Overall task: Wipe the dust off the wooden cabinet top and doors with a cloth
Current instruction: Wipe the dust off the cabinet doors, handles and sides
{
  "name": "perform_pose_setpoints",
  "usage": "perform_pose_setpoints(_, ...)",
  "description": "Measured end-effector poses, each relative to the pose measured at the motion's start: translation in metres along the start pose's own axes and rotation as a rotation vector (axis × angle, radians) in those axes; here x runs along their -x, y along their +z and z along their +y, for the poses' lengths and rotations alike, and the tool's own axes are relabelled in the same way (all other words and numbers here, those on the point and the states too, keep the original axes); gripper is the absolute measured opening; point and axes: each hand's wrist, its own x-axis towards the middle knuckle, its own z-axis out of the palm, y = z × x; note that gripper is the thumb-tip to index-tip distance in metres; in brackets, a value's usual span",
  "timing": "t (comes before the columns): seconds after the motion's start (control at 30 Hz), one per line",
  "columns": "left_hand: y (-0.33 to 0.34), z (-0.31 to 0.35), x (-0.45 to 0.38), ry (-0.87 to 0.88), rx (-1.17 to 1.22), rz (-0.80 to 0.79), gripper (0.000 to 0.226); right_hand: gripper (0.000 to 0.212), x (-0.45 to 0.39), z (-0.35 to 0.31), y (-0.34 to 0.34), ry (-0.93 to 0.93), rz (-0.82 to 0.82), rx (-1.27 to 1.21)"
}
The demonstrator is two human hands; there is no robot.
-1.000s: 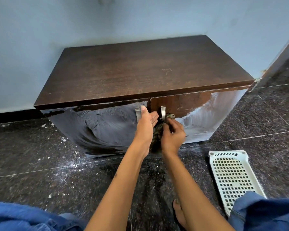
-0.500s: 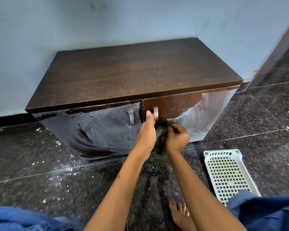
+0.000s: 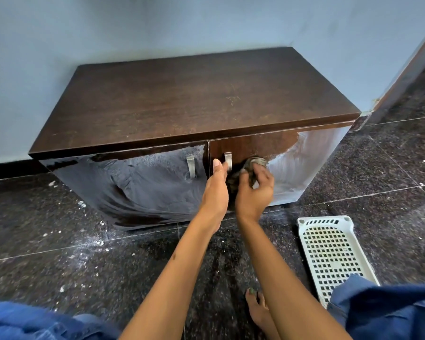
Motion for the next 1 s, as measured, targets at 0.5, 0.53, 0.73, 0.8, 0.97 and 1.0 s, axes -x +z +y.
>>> perform_pose_setpoints(0.5, 0.0, 0.002, 0.001, -0.025, 0.073, 0.001, 0.062, 0.038, -0.001, -0.003, -0.004, -0.067, 0.052, -0.047)
perform_pose_setpoints(0.53, 0.0, 0.003, 0.001, -0.022, 0.068, -0.003, 0.062, 0.037, -0.007, -0.002, -0.004, -0.005, 0.109, -0.066)
perform_pose_setpoints(0.73, 0.004, 0.001, -0.001, -0.018, -0.005, 0.037, 0.063, 0.036, -0.007, -0.012, -0.001, -0.013, 0.146, -0.043)
perform_pose_setpoints(0.8, 0.005, 0.002, -0.002, -0.015, -0.017, 0.056, 0.063, 0.036, 0.002, -0.009, -0.004, -0.172, 0.043, -0.017)
perform_pose_setpoints(0.97, 0.001, 0.003, -0.002, -0.006, -0.108, 0.046, 0.063, 0.029, -0.026, -0.007, -0.008, 0.091, 0.191, -0.103)
perform_pose_setpoints(1.0, 0.0, 0.003, -0.001, -0.003, -0.12, 0.035, 0.063, 0.03, -0.031, -0.01, -0.006, 0.168, 0.229, -0.132)
